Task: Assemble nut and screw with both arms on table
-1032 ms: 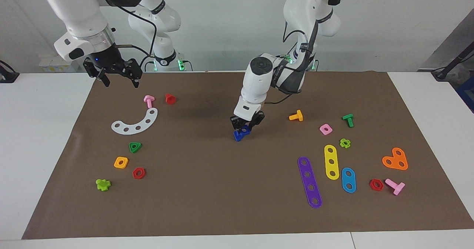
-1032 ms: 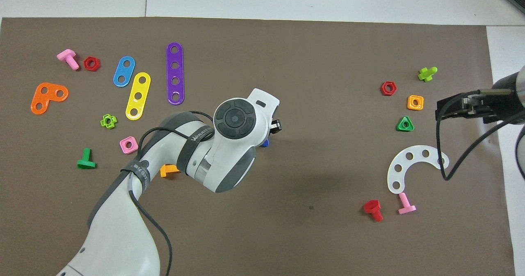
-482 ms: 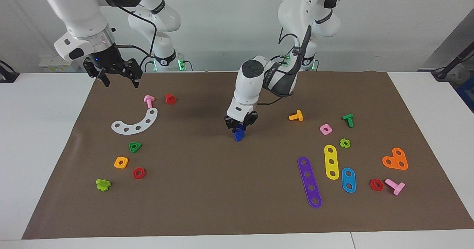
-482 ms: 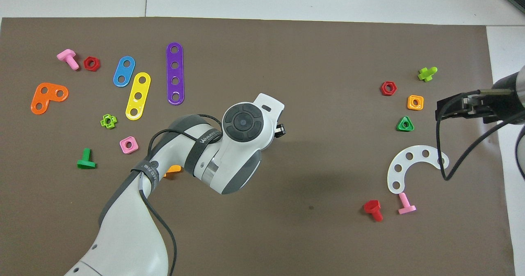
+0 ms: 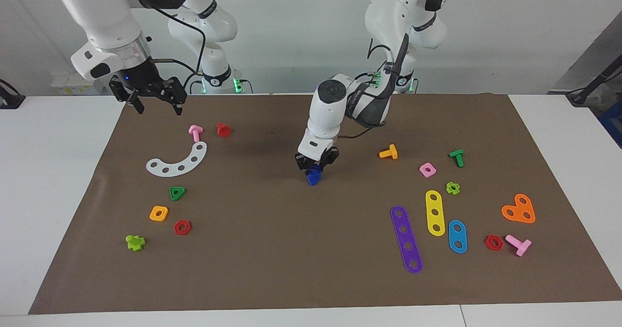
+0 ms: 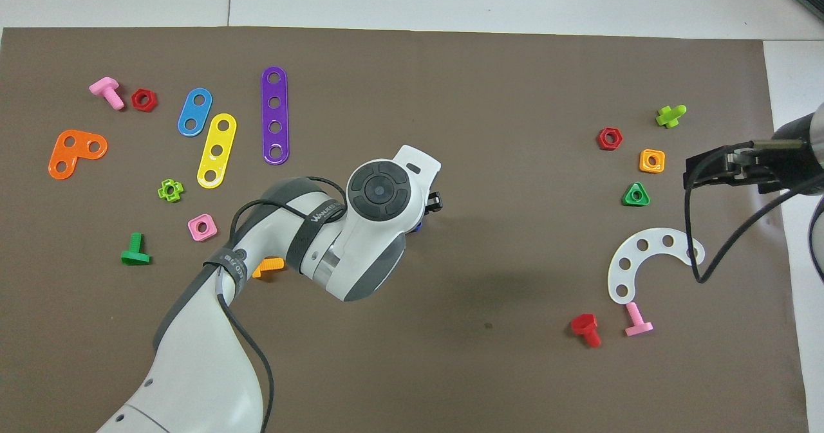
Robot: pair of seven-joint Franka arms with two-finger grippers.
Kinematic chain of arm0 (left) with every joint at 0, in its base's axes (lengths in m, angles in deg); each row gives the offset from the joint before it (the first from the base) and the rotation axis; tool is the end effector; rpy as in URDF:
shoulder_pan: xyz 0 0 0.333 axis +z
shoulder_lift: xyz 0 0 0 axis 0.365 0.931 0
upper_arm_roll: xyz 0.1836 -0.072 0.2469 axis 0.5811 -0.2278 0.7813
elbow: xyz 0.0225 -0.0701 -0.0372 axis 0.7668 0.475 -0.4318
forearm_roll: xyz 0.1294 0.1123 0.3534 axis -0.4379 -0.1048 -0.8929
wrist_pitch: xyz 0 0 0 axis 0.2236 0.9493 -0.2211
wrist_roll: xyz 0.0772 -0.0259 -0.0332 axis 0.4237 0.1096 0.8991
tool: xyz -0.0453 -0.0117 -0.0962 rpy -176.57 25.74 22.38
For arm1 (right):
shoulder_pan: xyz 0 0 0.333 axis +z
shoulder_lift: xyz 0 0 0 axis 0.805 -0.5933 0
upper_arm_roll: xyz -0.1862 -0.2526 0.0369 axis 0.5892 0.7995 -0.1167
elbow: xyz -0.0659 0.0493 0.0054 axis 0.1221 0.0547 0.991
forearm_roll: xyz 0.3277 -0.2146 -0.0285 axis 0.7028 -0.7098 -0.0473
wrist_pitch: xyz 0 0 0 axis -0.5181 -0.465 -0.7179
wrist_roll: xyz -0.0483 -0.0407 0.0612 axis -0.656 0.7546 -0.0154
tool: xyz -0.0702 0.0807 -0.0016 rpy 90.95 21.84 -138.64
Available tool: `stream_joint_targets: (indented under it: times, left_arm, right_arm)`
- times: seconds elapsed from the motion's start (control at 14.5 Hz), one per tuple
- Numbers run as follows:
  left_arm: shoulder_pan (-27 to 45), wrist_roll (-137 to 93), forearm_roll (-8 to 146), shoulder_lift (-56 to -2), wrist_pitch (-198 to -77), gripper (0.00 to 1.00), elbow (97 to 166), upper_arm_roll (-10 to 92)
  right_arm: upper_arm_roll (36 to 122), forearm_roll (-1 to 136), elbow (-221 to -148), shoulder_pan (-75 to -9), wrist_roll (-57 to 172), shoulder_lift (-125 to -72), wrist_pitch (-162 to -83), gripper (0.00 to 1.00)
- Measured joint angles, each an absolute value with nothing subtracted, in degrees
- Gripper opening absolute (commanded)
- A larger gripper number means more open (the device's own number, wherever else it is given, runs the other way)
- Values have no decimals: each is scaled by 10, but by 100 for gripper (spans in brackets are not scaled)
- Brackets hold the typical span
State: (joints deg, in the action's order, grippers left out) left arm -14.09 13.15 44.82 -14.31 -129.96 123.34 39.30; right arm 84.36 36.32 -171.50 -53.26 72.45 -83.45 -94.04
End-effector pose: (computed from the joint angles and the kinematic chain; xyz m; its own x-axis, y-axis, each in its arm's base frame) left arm 0.5101 -0.4220 0.3313 0.9793 0.2008 0.0244 0.1977 -0.9756 0.0958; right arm 0.5527 0.0203 0.6213 0.9970 -0.0748 -0.0211 -0.0746 -0.9971 0.0117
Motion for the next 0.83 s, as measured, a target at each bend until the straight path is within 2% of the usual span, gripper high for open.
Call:
stream_joint_targets:
  times: [0.21,0.34,0.55,0.83]
  left_arm:
    - [-133,131,445,-143,-1292,100,1224,399]
    - [-105,129,440,-144,-1249,100,1191,404]
    - [-14,68,436,-174,-1161,100,1143,406]
    - [100,-71,433,-242,-1052,100,1145,409]
  right_arm:
    - [844,363,-1715,-533,724,-835,-940,100]
    - [844,363,-1715,-533,724,-835,-940,100]
    - [844,363,-1715,-533,724,-835,-940,100]
    - [844,363,-1715,-533,724,-835,-940,100]
